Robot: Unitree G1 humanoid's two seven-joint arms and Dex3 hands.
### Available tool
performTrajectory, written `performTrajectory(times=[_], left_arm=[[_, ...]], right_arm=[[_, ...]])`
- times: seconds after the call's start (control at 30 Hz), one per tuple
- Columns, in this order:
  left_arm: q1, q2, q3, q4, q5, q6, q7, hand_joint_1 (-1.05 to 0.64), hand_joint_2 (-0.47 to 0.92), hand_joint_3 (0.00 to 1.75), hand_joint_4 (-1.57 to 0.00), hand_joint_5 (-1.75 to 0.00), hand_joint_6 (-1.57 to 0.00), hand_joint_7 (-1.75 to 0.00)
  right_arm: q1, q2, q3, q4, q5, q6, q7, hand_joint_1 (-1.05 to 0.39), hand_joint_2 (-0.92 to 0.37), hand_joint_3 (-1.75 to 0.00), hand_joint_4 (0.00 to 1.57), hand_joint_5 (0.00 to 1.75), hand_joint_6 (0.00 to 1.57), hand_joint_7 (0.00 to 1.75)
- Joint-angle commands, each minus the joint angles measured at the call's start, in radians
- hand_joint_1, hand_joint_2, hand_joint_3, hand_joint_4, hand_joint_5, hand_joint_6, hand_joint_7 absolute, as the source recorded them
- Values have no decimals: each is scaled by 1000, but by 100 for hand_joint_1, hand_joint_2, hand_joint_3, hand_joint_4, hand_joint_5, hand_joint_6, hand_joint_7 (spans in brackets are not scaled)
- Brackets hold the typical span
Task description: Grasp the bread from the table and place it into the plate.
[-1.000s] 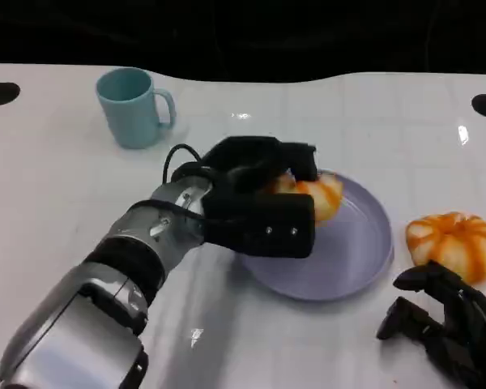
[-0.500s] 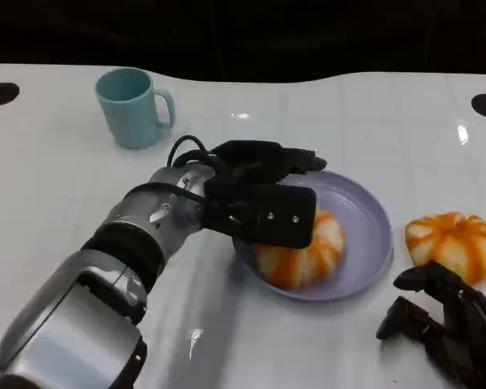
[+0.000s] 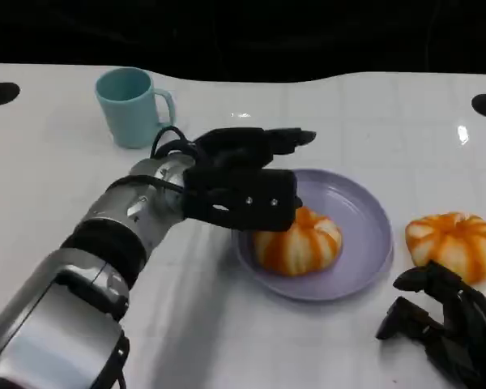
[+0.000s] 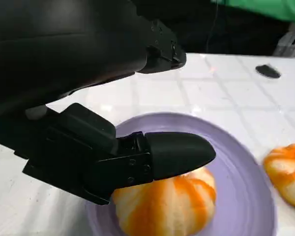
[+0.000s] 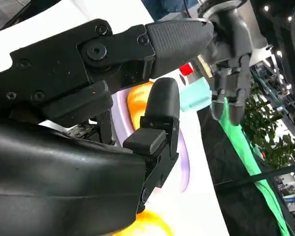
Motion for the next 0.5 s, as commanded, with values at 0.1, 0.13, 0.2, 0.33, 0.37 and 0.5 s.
performTrajectory(times=[0.1,0.13,0.2,0.33,0.37,0.5], left_arm=[[170,52,156,-152,-245,-63,-158,-97,92,72,-8,-13,-13,-2],[187,51,171,-171,-272,-61,-179,-96,92,70,-9,-14,-14,-3],[236,42,218,-217,-359,-58,-239,-93,92,67,-10,-16,-15,-3],[358,35,297,-341,-523,-47,-340,-88,92,65,-18,-22,-20,-5],[367,35,302,-356,-533,-39,-347,-88,92,65,-19,-23,-20,-5],[381,35,305,-387,-539,-17,-359,-87,92,65,-19,-24,-21,-5]], right_arm=[[12,-7,-7,8,1,-1,-4,-52,-92,-23,66,149,59,120],[13,-6,-8,8,2,-2,-4,-52,-92,-22,66,149,59,119],[13,-6,-8,7,0,-4,-6,-51,-92,-22,67,149,60,119],[18,-5,-3,-8,-4,9,-24,-52,-92,-22,67,149,60,119],[18,-5,-3,-9,-3,10,-26,-52,-92,-22,67,149,60,119],[19,-6,-1,-10,-3,10,-28,-52,-92,-22,67,149,60,119]])
